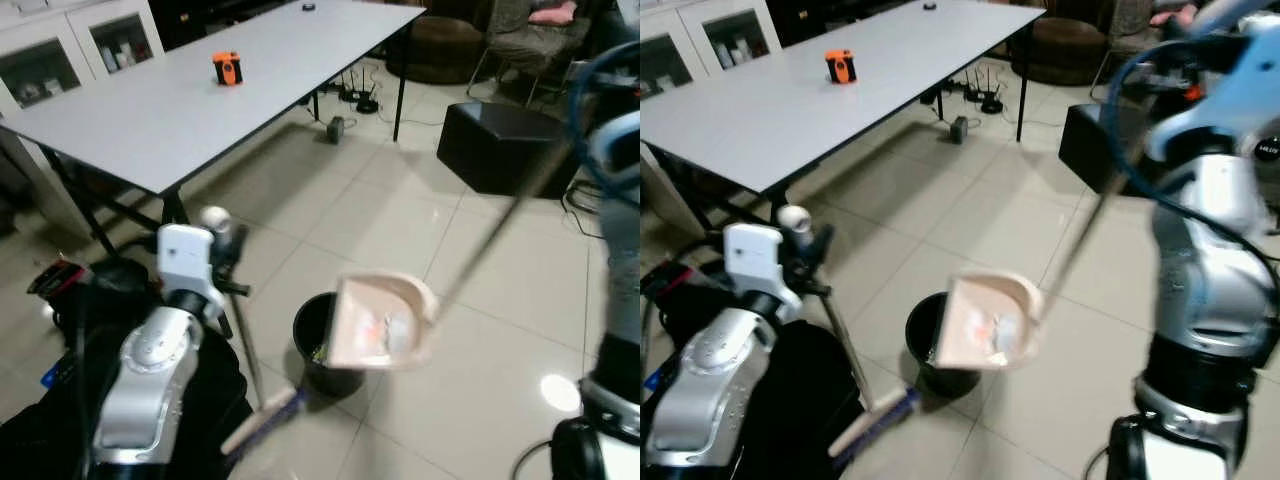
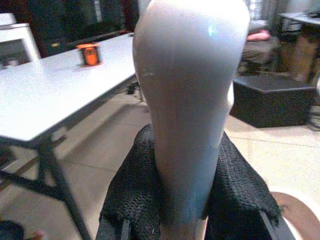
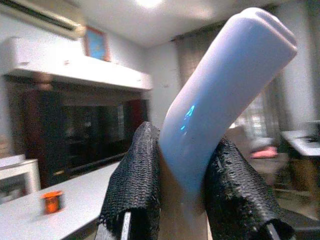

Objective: Sweep floor

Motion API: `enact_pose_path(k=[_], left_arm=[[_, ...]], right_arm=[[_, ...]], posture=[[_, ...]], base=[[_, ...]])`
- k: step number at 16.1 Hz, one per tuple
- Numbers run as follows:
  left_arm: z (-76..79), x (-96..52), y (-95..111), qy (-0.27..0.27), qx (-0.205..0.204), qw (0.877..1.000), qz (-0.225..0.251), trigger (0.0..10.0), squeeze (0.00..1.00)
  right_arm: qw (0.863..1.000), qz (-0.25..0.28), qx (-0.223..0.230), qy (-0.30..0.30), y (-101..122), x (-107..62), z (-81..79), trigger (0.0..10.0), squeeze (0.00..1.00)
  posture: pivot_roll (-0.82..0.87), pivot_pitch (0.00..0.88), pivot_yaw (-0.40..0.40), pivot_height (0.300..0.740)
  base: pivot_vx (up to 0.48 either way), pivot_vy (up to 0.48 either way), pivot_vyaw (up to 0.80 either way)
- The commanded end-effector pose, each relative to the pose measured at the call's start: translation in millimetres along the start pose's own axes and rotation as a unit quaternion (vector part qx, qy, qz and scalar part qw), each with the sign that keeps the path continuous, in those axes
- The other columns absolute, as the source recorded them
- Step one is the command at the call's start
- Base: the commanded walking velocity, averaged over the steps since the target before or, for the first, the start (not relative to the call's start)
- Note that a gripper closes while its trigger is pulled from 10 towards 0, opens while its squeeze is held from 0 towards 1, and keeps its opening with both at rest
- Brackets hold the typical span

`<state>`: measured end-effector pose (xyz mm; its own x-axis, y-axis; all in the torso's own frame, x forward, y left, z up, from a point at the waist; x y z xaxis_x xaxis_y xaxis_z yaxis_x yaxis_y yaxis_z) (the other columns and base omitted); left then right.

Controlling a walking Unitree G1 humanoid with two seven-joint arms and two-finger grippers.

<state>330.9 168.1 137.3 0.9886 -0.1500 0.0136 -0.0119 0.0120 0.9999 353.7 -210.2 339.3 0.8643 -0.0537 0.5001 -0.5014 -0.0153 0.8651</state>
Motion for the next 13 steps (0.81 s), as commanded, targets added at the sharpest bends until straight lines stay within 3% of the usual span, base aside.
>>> enact_pose_path(k=[1, 3, 7, 9, 11, 13], left_arm=[[-2.4, 1.1, 6.0, 0.007, 0.006, 1.000, 0.008, 10.0, 0.00], [-5.3, 1.0, 5.0, 0.012, 0.006, 1.000, 0.002, 10.0, 0.00], [-8.2, -1.5, 2.5, 0.012, 0.008, 1.000, -0.007, 10.0, 0.00], [-8.7, -2.1, 2.7, 0.013, 0.009, 1.000, -0.007, 10.0, 0.00], [-10.1, -4.9, 3.1, 0.015, 0.012, 1.000, -0.009, 10.0, 0.00], [-10.6, -6.4, 3.2, 0.016, 0.012, 1.000, -0.010, 10.0, 0.00]], right_arm=[[1.000, 0.024, 0.002, -0.004, 9.6, 1.6, 2.8, 10.0, 0.00], [0.999, 0.032, -0.001, 0.000, 7.9, 3.2, 0.8, 10.0, 0.00], [0.997, 0.060, -0.014, 0.049, 3.1, 8.7, -27.3, 10.0, 0.00], [0.994, 0.073, -0.016, 0.080, -2.2, 7.4, -45.0, 10.0, 0.00], [0.983, 0.100, -0.040, 0.148, -13.1, -0.6, -82.1, 10.0, 0.00], [0.977, 0.110, -0.053, 0.177, -17.1, -5.4, -96.7, 10.0, 0.00]], posture=[[-0.01, 0.000, 0.054, 0.740], [-0.01, 0.000, 0.053, 0.740], [0.01, 0.000, 0.049, 0.740], [0.01, 0.000, 0.044, 0.740], [0.03, 0.000, 0.033, 0.740], [0.04, 0.000, 0.030, 0.740]], base=[[0.000, 0.000, 0.00], [0.000, 0.000, 0.00], [0.000, 0.000, 0.00], [0.000, 0.000, 0.00], [0.000, 0.000, 0.00], [0.000, 0.000, 0.00]])
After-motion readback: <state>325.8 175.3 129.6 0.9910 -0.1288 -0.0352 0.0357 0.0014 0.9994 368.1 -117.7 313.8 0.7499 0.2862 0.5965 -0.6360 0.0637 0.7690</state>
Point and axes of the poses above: a point about 5 cm out from each wrist's last joint towards the gripper, its own x axis pointing out of the wrist towards the gripper, its own y axis along the axis of the wrist's last joint, z = x × y, the point moved 6 cm from there along x, pointing out of the wrist towards the gripper, and after that the axes turned 3 degrees about -x, right-handed, at the moved point
